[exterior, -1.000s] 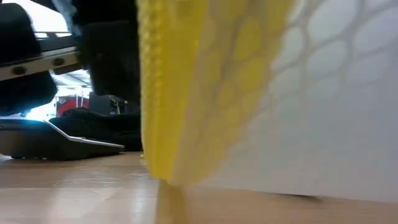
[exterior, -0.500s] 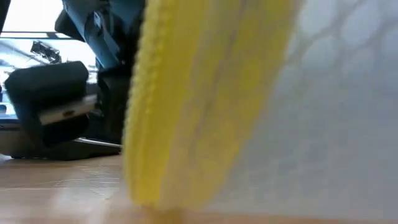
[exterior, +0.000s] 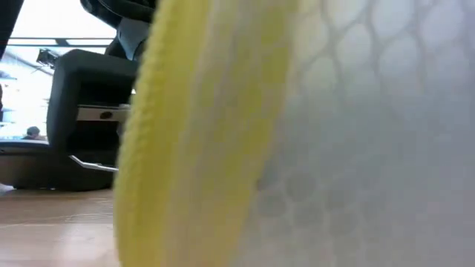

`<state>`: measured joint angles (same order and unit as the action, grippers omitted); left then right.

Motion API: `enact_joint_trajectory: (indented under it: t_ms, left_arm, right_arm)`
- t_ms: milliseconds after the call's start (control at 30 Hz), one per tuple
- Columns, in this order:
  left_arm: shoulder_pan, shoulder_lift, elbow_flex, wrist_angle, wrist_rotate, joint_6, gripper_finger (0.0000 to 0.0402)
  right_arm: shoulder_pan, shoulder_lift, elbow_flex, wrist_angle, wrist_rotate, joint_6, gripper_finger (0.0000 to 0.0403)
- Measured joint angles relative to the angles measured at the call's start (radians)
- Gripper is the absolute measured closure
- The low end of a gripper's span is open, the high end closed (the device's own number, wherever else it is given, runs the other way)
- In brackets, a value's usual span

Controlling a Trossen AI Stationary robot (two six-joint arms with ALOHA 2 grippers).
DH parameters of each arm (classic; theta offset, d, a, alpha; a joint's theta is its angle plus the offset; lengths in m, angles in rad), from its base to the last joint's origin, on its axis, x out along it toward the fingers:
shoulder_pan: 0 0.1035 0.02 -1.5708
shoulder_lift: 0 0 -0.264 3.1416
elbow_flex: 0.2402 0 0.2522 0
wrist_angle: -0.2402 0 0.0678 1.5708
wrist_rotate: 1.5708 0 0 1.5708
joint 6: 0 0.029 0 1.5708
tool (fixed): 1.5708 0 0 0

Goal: Unpack backpack
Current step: Remove the bottom black pen from the yellow zip bag

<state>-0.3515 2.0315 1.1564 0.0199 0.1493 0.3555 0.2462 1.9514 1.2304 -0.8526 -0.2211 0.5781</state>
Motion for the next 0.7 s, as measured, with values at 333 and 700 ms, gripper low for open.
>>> enact_joint_trajectory:
  t_ms: [333, 700]
  left_arm:
    - [-0.007, -0.002, -0.001, -0.049, -0.075, 0.03, 0.0397]
    - [-0.085, -0.118, 0.135, -0.452, -0.197, 0.036, 0.0401]
  right_arm:
    - [0.0, 0.0, 0.001, 0.0, 0.0, -0.004, 0.0403]
    - [0.0, 0.001, 0.002, -0.038, 0.007, -0.005, 0.0403]
